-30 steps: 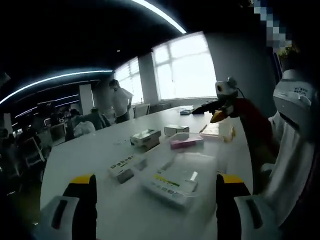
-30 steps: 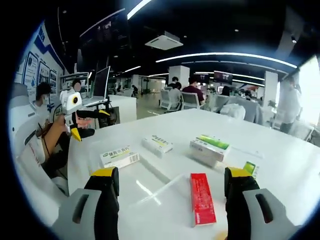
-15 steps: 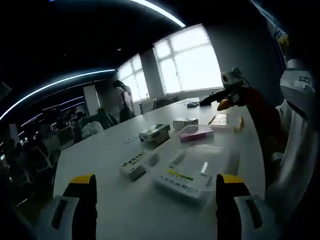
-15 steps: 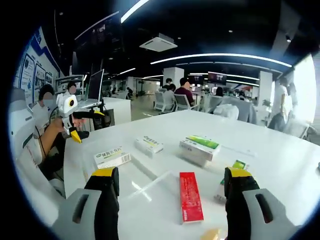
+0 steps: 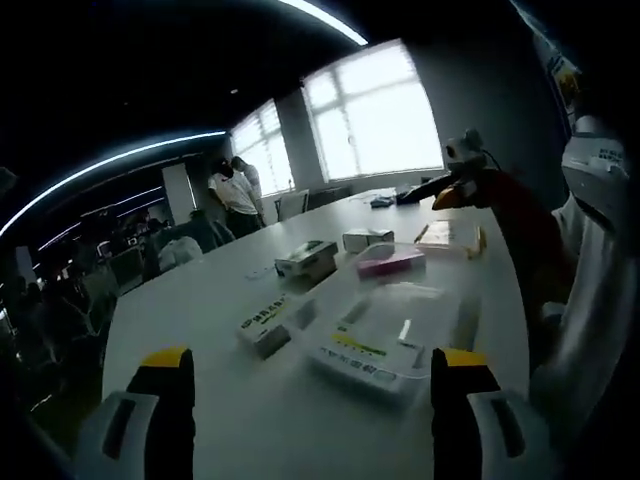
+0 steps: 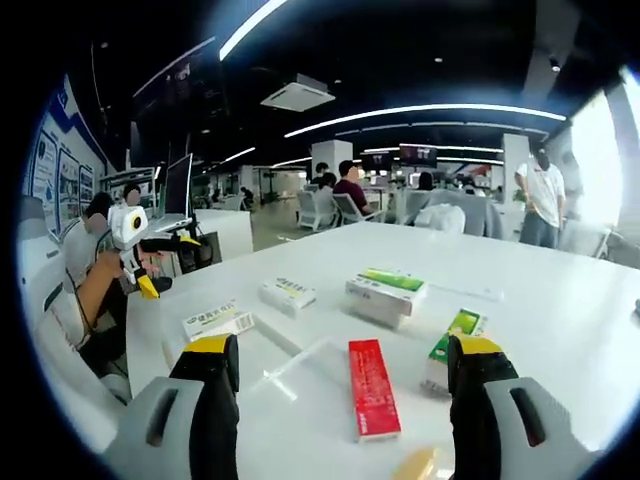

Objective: Arrange the small medicine boxes into an aligned row inside the storage area until every box is upright, visible, and separated from the surrounding clutter.

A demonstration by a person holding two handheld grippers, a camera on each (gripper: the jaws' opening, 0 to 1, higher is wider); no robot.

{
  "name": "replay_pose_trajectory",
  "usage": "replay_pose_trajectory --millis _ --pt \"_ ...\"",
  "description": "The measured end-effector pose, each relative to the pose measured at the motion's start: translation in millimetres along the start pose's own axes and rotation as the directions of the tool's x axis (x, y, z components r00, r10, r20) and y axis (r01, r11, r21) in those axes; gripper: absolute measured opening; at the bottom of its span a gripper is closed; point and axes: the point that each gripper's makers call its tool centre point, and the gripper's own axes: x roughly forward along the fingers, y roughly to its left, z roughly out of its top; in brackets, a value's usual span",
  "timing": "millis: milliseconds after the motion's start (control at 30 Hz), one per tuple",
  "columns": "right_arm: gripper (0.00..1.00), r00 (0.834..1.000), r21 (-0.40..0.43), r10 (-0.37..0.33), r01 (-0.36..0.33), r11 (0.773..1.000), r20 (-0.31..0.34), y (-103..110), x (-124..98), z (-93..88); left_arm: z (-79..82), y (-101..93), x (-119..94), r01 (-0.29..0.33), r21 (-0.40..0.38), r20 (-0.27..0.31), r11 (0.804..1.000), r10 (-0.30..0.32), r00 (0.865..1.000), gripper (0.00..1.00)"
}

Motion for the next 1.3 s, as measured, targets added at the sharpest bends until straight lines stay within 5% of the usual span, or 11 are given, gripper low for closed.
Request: replay_pose_trajectory --millis 267,533,967,1300 --pt "0.85 1.000 -0.011 0.006 -0.006 1.000 0.005 -1 0 2.8 11.9 19.7 -3 -0.008 -0.012 0.017 1.000 0.008 1.000 0.97" --pt "0.85 1.000 -0.078 0.006 -0.005 0.997 0.025 -4 -1 24.8 22.4 29.1 1 -0.023 -0.003 0.038 1.000 0.023 0.999 0.96" --pt "0.83 0.999 -0.070 0.031 -0.030 0.997 0.010 -8 -3 14.2 51.7 57.5 12 -0.036 0.042 0.047 0.998 0.034 0.998 0.97" --pt "0.83 0.998 -0.078 0.065 -0.065 0.995 -0.003 -2 -5 6.3 53.6 72.1 26 -0.043 0.042 0.033 0.998 0.041 0.999 0.96"
